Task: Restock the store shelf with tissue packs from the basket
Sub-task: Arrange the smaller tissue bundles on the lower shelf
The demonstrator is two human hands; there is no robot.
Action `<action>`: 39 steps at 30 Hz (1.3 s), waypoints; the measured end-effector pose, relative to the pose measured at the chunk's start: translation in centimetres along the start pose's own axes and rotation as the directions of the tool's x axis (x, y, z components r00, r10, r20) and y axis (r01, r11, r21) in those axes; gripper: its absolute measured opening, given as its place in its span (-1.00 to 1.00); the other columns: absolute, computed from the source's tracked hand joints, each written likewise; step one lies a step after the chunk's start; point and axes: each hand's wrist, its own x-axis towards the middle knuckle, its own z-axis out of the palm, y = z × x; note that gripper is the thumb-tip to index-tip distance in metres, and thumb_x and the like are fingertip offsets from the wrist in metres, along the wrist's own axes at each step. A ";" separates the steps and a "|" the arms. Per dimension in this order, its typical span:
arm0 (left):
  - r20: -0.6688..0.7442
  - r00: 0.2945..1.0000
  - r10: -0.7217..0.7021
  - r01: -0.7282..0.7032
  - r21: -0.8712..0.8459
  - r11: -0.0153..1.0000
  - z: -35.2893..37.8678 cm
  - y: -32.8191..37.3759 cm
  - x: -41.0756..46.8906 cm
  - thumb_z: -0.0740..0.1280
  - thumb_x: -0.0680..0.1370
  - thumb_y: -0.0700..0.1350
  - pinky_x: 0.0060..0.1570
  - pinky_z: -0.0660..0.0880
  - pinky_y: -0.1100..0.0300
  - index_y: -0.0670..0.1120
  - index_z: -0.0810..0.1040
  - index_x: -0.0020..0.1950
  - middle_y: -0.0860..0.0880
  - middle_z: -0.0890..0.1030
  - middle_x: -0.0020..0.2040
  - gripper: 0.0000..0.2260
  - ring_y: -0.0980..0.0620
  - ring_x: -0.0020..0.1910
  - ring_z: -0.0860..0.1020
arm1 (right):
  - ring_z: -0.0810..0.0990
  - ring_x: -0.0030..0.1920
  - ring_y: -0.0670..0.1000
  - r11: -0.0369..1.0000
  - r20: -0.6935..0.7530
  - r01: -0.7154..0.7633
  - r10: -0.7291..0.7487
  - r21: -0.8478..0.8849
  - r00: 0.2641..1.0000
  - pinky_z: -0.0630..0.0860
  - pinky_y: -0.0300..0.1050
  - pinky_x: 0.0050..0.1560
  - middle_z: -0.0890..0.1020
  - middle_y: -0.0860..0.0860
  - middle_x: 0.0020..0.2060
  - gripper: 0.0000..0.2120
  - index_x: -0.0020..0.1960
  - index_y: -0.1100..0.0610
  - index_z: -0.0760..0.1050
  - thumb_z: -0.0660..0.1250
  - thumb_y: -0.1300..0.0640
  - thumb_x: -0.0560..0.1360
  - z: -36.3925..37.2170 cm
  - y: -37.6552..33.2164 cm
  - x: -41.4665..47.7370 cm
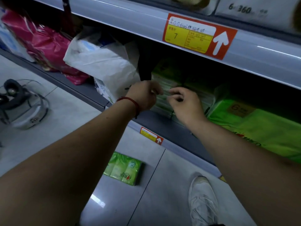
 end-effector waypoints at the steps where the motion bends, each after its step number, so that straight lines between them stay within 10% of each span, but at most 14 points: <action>1: 0.005 1.000 0.031 -0.031 0.082 0.996 0.4 0.4 0.1 0.25 0.46 -0.29 0.10 0.52 0.12 0.05 0.67 0.13 0.01 0.65 0.05 -0.63 -0.07 0.09 0.60 | 0.63 0.00 -0.02 1.000 0.010 0.002 -0.002 -0.007 1.000 0.45 -0.23 -0.03 0.66 -0.02 -0.10 -0.76 0.27 0.07 0.59 0.38 0.14 0.60 0.0 0.0 0.1; 7: 0.023 1.000 -0.014 0.009 0.196 0.981 1.8 1.0 1.1 0.27 0.49 -0.22 0.23 0.42 -0.07 0.04 0.59 0.23 -0.11 0.49 0.28 -0.66 -0.25 0.27 0.44 | 0.61 -0.13 -0.01 0.999 0.042 0.018 -0.017 -0.026 0.999 0.47 -0.18 -0.10 0.68 0.04 -0.16 -0.90 -0.05 0.07 0.61 0.37 0.25 0.57 -0.3 0.7 1.2; 13: 0.080 0.993 0.084 -0.100 0.222 0.970 1.3 -1.2 1.3 0.29 0.48 -0.22 0.22 0.47 -0.17 0.11 0.56 0.26 -0.07 0.50 0.26 -0.60 -0.21 0.23 0.52 | 0.65 0.15 -0.01 0.999 0.115 -0.002 0.006 -0.033 0.993 0.56 -0.14 0.23 0.70 0.03 0.10 -0.72 0.30 0.10 0.59 0.40 0.18 0.59 -0.6 0.7 1.5; 21: 0.160 0.972 0.174 -0.222 0.365 0.904 -2.3 -5.2 -4.2 0.43 0.52 -0.08 0.16 0.49 -0.04 -0.04 0.60 0.27 -0.16 0.58 0.20 -0.68 -0.25 0.22 0.54 | 0.46 0.38 0.17 0.838 0.273 0.198 -0.061 -0.508 0.960 0.48 0.04 0.28 0.46 0.11 0.41 -0.30 0.46 0.08 0.32 0.49 -0.21 0.47 0.2 -1.9 -1.8; 30: 0.495 0.835 -0.241 -0.279 0.757 0.591 -3.5 -14.4 -15.2 0.41 0.53 0.14 0.33 0.39 0.01 -0.03 0.22 0.56 -0.09 0.41 0.44 -0.31 -0.12 0.38 0.44 | 0.38 0.43 0.23 0.626 0.594 0.450 0.027 -0.638 0.804 0.44 0.11 0.35 0.33 0.13 0.48 -0.08 0.60 0.10 0.12 0.43 -0.34 0.46 7.2 -2.3 -7.5; 39: 0.541 0.794 -0.276 -0.258 0.712 0.653 3.3 -22.6 -17.7 0.44 0.46 0.08 0.43 0.33 -0.04 -0.09 0.04 0.64 -0.09 0.22 0.57 -0.11 -0.13 0.54 0.25 | 0.39 0.38 0.22 0.615 0.692 0.460 0.202 -0.641 0.693 0.44 0.12 0.32 0.35 0.16 0.42 -0.06 0.55 0.14 0.16 0.44 -0.35 0.42 18.3 4.8 -11.1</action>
